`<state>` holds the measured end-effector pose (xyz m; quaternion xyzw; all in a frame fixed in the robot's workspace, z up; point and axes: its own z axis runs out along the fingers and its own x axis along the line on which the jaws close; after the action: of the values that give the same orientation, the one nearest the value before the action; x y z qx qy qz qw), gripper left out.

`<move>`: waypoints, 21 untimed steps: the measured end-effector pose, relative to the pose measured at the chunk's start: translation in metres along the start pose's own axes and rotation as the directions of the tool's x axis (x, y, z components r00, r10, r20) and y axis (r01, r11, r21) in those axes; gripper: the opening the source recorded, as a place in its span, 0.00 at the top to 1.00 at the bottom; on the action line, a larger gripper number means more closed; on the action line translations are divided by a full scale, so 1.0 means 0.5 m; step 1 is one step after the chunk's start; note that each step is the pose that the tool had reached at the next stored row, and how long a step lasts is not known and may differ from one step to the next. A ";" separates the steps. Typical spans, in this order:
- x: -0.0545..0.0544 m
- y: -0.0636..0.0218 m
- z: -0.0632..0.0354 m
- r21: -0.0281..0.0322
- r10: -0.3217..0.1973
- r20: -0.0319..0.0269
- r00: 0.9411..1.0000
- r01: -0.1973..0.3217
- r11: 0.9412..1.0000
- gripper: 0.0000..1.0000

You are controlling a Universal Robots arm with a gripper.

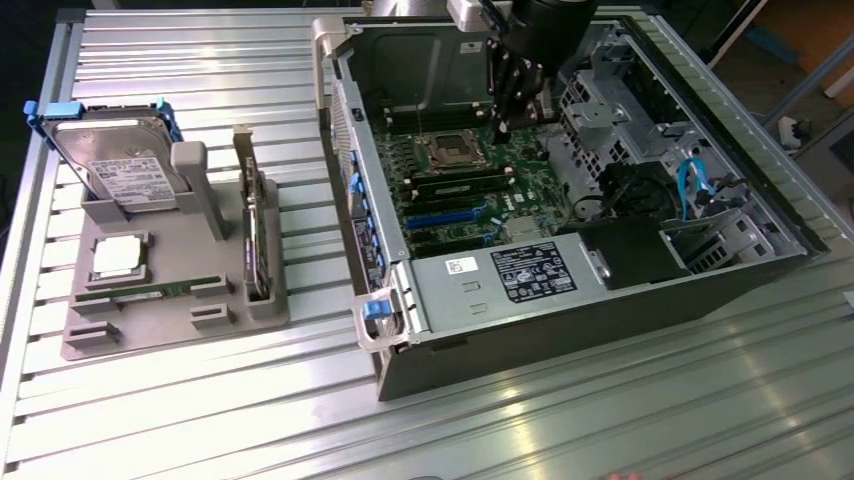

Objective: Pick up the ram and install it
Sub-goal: 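Press down the ram until it locks into place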

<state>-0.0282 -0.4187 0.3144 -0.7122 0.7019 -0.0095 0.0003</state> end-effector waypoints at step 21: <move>0.000 0.000 0.006 -0.004 0.438 -0.007 0.899 -0.438 0.899 0.89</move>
<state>-0.0282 -0.4187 0.3115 -0.5363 0.8440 -0.0094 -0.0018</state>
